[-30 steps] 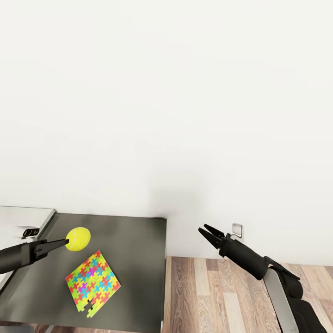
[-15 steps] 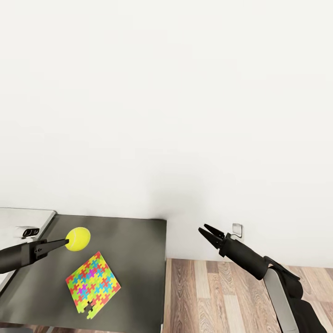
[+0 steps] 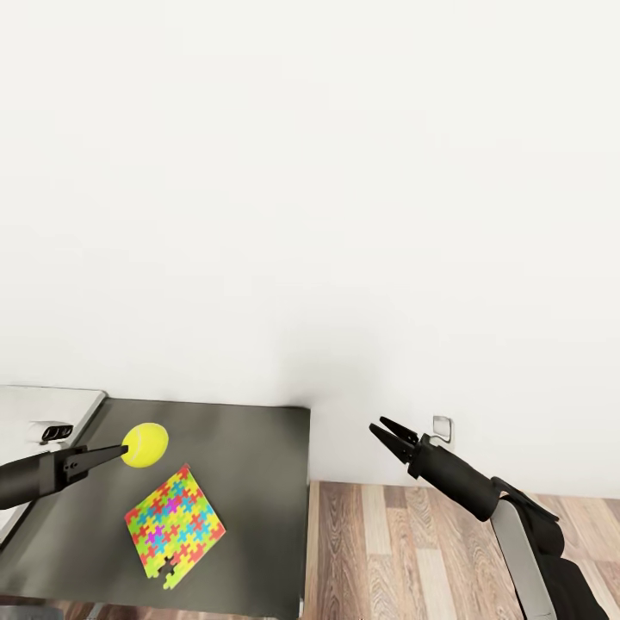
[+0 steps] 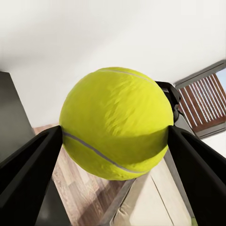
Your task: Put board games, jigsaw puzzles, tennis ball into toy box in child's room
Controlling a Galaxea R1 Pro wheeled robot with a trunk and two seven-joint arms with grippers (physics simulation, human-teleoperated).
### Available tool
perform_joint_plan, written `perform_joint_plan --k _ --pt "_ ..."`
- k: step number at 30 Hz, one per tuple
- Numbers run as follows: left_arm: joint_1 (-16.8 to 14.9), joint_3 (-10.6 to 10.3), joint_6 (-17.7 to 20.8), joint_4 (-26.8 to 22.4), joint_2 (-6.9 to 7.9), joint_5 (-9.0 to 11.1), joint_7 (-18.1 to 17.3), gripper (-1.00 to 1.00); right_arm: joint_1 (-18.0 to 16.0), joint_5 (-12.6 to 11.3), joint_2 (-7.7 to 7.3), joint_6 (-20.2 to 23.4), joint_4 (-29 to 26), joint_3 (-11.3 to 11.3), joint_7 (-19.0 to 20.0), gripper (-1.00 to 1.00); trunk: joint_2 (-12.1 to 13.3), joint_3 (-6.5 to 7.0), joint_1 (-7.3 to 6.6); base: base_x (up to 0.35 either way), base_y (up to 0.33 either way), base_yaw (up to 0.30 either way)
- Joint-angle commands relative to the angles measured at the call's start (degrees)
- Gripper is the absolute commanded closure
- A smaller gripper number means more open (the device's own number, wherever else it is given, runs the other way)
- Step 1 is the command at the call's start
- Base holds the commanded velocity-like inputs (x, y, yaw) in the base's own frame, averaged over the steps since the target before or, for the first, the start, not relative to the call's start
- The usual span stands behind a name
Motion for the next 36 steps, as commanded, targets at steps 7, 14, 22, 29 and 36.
perform_joint_plan --k 7,14,22,29,36 --pt "-0.04 0.06 0.60 -0.01 0.02 -0.02 -0.23 1.00 -0.04 -0.34 0.01 0.34 -0.01 -0.03 0.37 -1.00 -0.10 0.53 0.02 -0.221 -0.004 0.000" --pt "-0.03 0.09 0.60 -0.01 0.06 -0.01 -0.23 1.00 -0.04 -0.34 0.02 0.33 -0.01 -0.03 0.61 -1.00 -0.10 1.18 0.02 -0.208 -0.072 0.000" --pt "-0.03 0.43 0.54 -0.06 0.10 0.00 -0.23 1.00 -0.04 -0.34 -0.02 -0.81 -0.17 -0.03 0.63 -1.00 -0.10 1.94 0.02 -0.038 -0.024 0.027" --pt "1.05 4.32 0.52 -1.24 0.15 0.30 -0.23 1.00 -0.02 -0.34 -0.15 -2.82 -0.44 0.02 0.49 -1.00 -0.10 2.60 0.02 -0.002 -0.001 0.067" --pt "2.00 7.50 0.59 -2.10 0.19 0.42 -0.23 1.00 0.09 -0.34 -0.21 -3.01 -0.52 0.06 0.61 -1.00 -0.10 3.26 0.02 0.000 0.000 0.073"
